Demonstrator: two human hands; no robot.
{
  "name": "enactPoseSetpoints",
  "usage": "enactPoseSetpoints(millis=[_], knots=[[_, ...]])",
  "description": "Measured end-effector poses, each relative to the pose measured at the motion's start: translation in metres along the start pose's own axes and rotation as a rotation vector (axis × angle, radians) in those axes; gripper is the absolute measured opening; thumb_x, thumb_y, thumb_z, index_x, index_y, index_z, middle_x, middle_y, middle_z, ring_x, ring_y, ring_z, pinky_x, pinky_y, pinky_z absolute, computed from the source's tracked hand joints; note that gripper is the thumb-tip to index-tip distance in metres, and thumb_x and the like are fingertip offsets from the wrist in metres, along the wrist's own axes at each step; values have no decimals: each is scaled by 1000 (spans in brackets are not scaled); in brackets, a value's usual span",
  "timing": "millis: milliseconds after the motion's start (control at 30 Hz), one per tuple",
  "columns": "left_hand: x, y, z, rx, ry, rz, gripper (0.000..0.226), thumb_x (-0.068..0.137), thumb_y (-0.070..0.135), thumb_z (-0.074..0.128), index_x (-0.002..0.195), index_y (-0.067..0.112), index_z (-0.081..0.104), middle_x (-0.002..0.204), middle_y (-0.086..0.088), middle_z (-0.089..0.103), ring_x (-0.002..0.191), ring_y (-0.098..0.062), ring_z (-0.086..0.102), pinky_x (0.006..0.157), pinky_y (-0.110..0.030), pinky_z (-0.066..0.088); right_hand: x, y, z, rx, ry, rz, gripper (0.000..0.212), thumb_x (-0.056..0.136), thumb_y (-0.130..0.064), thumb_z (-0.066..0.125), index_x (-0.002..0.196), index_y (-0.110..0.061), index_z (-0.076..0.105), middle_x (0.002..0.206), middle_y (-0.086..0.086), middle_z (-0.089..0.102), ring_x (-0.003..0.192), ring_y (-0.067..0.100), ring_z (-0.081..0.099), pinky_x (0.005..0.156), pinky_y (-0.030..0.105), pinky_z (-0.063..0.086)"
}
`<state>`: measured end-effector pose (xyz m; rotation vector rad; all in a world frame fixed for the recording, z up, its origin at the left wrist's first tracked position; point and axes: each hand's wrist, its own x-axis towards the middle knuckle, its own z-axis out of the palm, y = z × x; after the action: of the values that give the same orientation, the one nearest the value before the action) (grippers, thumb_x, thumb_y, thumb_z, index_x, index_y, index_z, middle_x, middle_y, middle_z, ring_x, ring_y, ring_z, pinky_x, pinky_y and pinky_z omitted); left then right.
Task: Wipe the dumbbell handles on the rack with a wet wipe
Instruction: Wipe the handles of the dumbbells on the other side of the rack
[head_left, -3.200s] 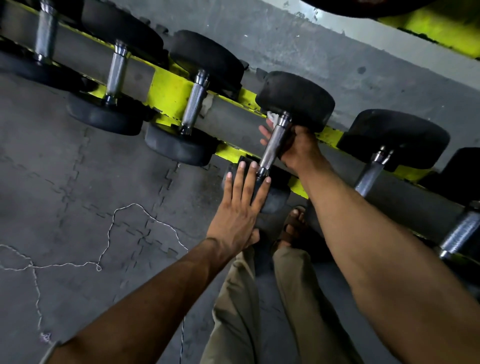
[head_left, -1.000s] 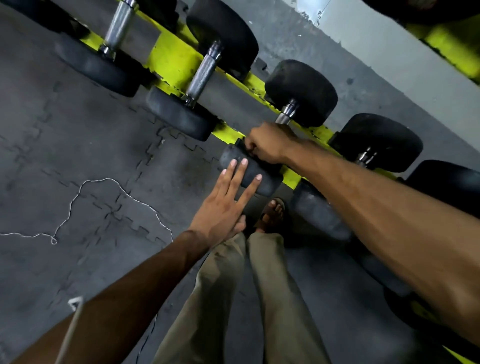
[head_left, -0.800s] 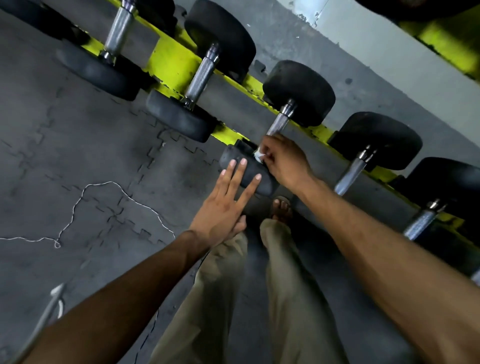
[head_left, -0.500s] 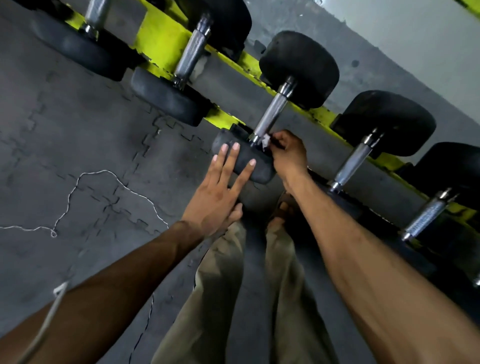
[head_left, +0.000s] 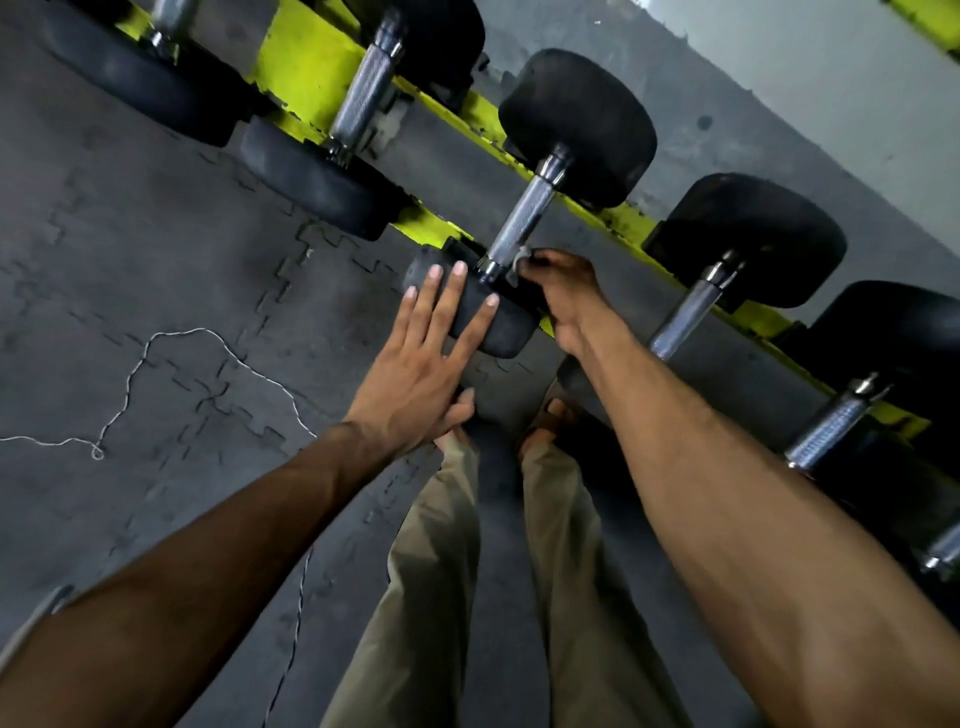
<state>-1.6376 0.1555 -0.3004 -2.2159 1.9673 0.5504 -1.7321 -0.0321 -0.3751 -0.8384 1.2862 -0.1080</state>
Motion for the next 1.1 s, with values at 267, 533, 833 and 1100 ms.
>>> enactPoseSetpoints(millis=[267, 533, 833, 1100], knots=[[8, 8, 8, 63, -21, -19, 115, 84, 51, 61, 167, 10, -8, 166, -36, -16, 155, -55, -11, 125, -66, 9, 56, -52, 9, 703, -23, 161, 38, 99, 2, 26, 99, 0, 64, 85, 15, 72, 91, 25, 65, 99, 48, 46], [9, 6, 5, 50, -27, -22, 115, 84, 50, 61, 167, 11, -9, 167, -35, -17, 155, -55, -12, 125, -66, 11, 47, -53, 18, 839, -20, 119, 33, 103, -11, 33, 99, -9, 66, 84, 2, 76, 88, 18, 69, 107, 46, 39], [7, 7, 10, 52, -47, -30, 117, 85, 52, 62, 166, 11, -13, 166, -35, -20, 155, -55, -11, 125, -67, 11, 28, -42, 28, 423, 450, -95, 10, 91, -16, 68, 83, -18, 61, 79, 1, 64, 77, 20, 64, 78, 40, 57], [10, 6, 5, 53, -52, -31, 122, 82, 55, 65, 166, 10, -13, 166, -36, -18, 155, -56, -10, 125, -67, 11, 5, -20, 18, -818, 541, -965, 19, 97, -21, 54, 105, -8, 66, 123, 11, 61, 109, 31, 58, 81, 35, 44]])
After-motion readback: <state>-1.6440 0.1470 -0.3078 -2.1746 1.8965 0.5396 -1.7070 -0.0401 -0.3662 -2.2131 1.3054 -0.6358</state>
